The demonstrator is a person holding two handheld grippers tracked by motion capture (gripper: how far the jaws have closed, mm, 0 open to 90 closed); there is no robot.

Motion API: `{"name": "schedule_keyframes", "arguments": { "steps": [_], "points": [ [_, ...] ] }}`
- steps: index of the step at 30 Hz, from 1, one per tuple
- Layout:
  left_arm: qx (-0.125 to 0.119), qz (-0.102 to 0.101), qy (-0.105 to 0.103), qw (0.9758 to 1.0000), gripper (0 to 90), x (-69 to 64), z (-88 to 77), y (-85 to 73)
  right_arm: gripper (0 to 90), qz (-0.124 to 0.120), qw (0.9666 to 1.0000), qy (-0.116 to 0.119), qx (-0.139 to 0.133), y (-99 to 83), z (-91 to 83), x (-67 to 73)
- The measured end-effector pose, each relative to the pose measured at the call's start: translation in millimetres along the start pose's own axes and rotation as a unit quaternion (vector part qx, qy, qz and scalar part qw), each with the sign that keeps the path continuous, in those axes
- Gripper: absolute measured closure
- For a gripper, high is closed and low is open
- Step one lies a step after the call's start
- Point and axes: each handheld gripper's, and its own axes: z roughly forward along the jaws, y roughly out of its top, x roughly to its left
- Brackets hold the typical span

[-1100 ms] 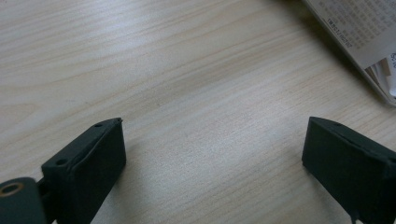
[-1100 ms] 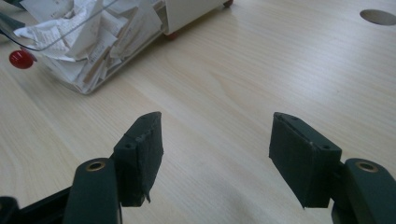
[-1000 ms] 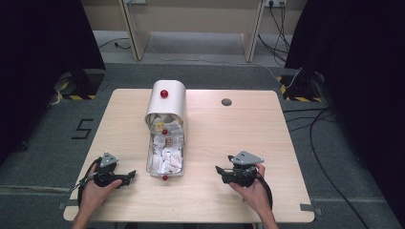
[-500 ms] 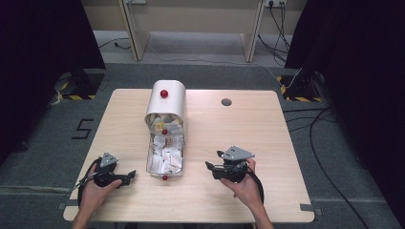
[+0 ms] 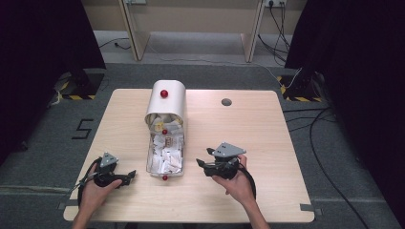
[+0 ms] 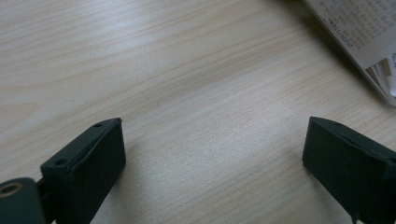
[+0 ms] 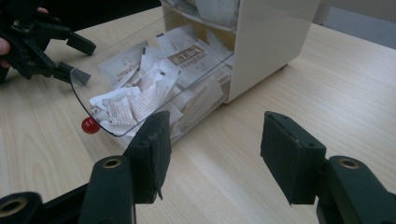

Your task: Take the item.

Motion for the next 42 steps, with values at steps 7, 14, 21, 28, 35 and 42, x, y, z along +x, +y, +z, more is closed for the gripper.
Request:
{"name": "schedule_keyframes", "arguments": {
  "steps": [7,14,21,28,35,42],
  "points": [
    [0.000,0.000,0.000,1.0000,5.2,0.0,0.1,0.0,45.9,-0.014,0.9998,0.016,-0.001,8.5,10.1,7.3],
    [0.000,0.000,0.000,1.0000,5.2,0.0,0.1,0.0,46.6,-0.018,0.9995,0.025,-0.008,17.2,15.7,10.8],
    [0.000,0.000,0.000,1.0000,5.1,0.0,0.1,0.0,46.8,-0.027,0.9990,0.034,-0.001,26.2,30.5,16.1],
    [0.000,0.000,0.000,1.0000,5.1,0.0,0.1,0.0,46.9,-0.038,0.9987,0.032,0.004,36.9,40.9,18.4],
    [0.000,-0.001,0.000,1.0000,5.1,0.0,0.1,0.0,46.9,-0.047,0.9980,0.038,0.014,46.5,54.4,19.4],
    [0.000,-0.001,0.000,1.0000,5.0,0.0,0.1,0.0,46.9,-0.051,0.9974,0.043,0.028,48.0,67.7,21.0]
  ]
}}
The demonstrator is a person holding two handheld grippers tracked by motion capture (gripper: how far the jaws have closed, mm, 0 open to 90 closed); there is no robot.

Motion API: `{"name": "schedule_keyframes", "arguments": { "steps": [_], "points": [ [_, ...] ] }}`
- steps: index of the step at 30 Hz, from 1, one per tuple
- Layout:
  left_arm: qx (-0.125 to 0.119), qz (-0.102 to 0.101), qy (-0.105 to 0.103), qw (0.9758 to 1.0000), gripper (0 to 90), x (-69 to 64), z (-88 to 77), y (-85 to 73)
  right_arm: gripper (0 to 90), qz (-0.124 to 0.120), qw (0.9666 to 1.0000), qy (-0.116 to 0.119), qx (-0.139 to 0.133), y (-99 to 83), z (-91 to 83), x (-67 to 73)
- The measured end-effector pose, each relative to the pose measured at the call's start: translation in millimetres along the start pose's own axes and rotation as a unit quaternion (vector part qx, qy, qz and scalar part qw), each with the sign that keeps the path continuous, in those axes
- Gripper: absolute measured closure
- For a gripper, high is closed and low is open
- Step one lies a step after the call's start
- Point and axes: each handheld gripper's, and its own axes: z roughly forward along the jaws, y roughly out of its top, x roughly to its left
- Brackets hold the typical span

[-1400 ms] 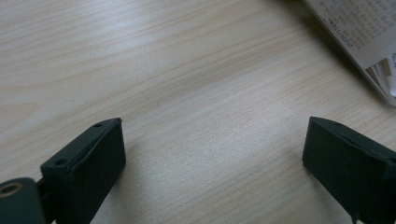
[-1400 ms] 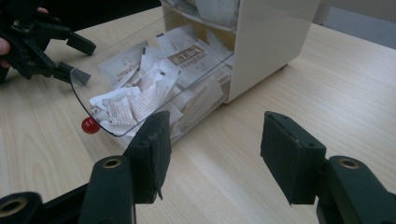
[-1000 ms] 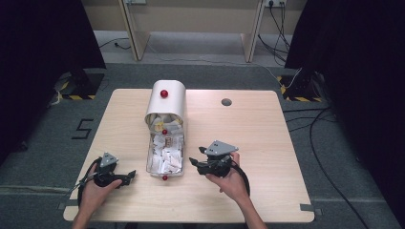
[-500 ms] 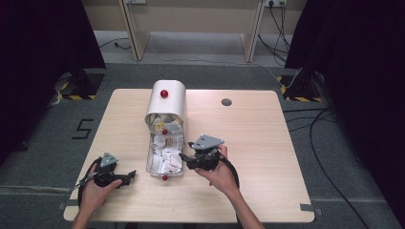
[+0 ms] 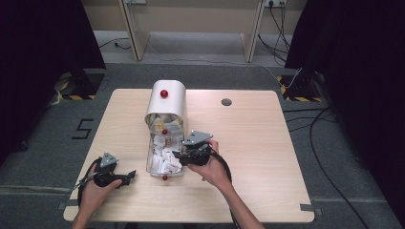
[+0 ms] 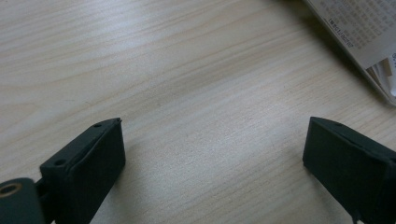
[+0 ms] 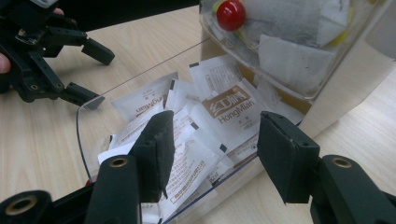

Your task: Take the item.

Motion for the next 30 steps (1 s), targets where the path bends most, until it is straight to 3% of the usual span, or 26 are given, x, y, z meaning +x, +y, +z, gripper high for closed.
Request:
{"name": "schedule_keyframes", "arguments": {
  "steps": [18,30],
  "points": [
    [0.000,0.000,0.000,1.0000,5.0,0.0,0.0,0.0,47.8,-0.005,0.9995,0.001,0.031,2.6,26.2,-1.9],
    [0.000,0.000,0.000,1.0000,5.0,0.0,0.0,0.0,58.7,-0.006,0.9992,0.014,0.037,1.1,29.3,2.8]
  ]
}}
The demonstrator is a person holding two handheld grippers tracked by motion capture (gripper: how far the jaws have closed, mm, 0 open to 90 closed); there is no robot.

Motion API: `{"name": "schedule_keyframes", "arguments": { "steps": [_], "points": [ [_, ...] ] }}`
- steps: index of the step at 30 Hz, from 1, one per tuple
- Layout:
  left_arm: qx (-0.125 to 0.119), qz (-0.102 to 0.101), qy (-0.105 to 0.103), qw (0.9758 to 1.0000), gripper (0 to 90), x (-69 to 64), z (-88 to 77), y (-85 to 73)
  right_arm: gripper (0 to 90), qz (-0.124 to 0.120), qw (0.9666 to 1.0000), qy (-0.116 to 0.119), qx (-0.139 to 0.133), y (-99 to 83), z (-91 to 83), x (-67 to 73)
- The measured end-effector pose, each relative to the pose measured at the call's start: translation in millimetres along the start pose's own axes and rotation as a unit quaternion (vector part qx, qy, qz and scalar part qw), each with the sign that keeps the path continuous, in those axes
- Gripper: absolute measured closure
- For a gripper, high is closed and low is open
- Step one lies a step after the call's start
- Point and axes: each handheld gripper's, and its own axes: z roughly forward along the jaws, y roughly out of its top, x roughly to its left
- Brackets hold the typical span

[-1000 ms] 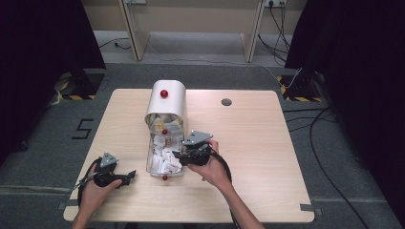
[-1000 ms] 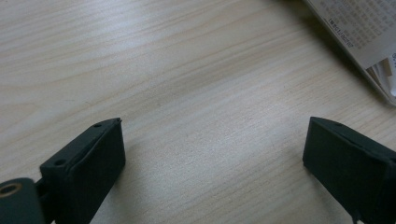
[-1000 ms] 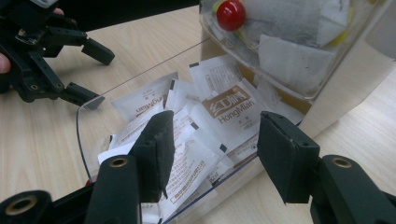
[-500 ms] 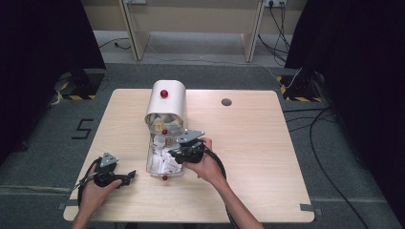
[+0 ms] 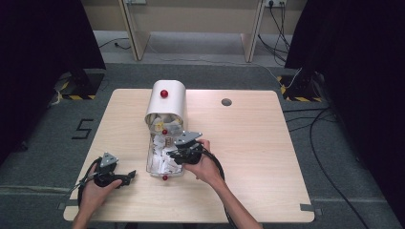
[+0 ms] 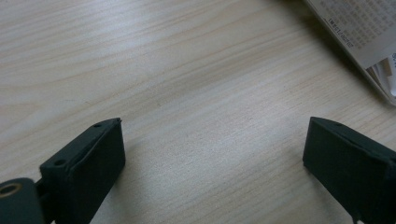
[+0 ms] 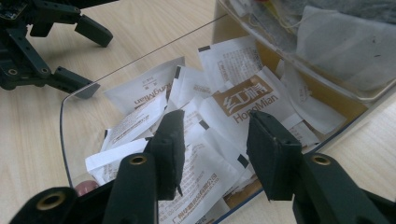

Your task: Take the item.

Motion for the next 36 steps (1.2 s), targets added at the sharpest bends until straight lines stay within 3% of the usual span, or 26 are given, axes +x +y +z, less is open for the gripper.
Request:
{"name": "schedule_keyframes", "arguments": {
  "steps": [12,15,22,25,36],
  "points": [
    [0.000,0.000,0.000,1.0000,5.0,0.0,0.0,0.0,73.3,0.006,0.9998,0.016,-0.006,-4.8,-1.5,1.3],
    [0.000,0.000,0.000,1.0000,5.0,0.0,0.0,0.0,79.3,0.022,0.9993,0.028,-0.010,-6.3,-3.4,0.8],
    [0.000,0.000,0.000,1.0000,5.0,0.0,0.0,0.0,90.0,0.021,0.9990,0.032,-0.020,-5.5,-7.1,1.1],
    [0.000,0.000,0.000,1.0000,5.0,0.0,0.0,0.0,90.0,0.010,0.9992,0.031,-0.024,-1.3,-9.7,4.4],
    [0.000,0.000,0.000,1.0000,5.0,0.0,0.0,0.0,90.0,0.012,0.9983,0.026,-0.051,8.5,-21.4,1.2]
  ]
}}
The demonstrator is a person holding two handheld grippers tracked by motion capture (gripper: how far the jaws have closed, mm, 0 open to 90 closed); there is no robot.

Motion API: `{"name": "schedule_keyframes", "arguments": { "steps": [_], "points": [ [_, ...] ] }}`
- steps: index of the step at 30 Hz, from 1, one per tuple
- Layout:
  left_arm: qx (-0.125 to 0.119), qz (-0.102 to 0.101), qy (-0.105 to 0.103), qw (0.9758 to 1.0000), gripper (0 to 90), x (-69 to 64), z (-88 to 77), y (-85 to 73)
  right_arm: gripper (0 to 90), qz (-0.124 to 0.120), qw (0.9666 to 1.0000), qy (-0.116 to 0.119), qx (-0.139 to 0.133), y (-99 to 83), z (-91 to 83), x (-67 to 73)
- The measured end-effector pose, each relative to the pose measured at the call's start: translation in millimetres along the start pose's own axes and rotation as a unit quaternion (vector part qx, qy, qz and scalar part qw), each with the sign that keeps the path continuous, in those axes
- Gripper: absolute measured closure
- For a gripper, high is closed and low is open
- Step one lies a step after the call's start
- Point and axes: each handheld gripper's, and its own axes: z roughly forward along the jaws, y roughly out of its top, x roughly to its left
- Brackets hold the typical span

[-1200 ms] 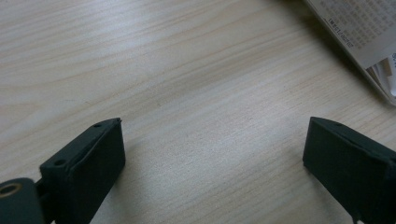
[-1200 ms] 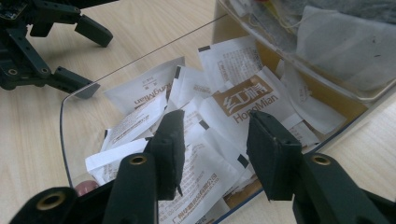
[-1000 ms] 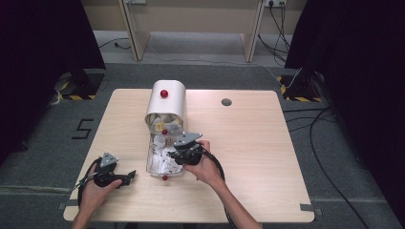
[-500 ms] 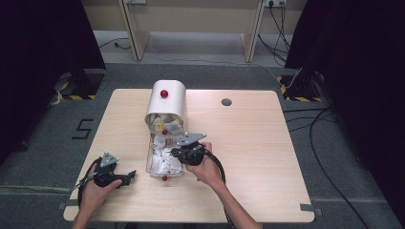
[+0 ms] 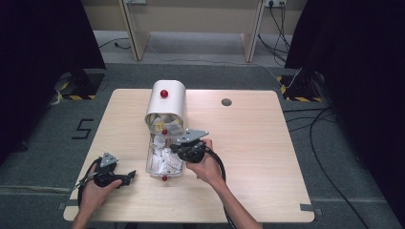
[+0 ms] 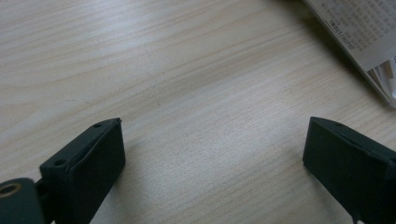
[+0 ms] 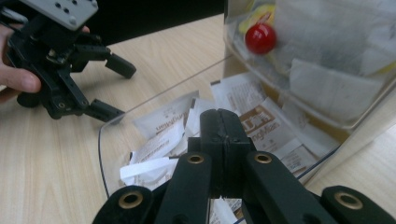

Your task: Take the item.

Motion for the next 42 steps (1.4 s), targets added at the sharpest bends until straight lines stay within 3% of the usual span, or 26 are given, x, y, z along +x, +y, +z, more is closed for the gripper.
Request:
{"name": "schedule_keyframes", "arguments": {
  "steps": [5,24,42],
  "points": [
    [0.000,0.000,0.000,1.0000,5.0,0.0,0.0,0.0,90.0,-0.006,0.9997,-0.007,-0.022,11.8,-10.0,0.0],
    [0.000,0.000,0.000,1.0000,5.0,0.0,0.0,0.0,90.0,-0.011,0.9986,-0.025,-0.044,23.4,-29.5,-6.5],
    [0.000,0.000,0.000,1.0000,5.0,0.0,0.0,0.0,90.0,0.000,0.9969,-0.055,-0.057,14.7,-60.2,-24.5]
  ]
}}
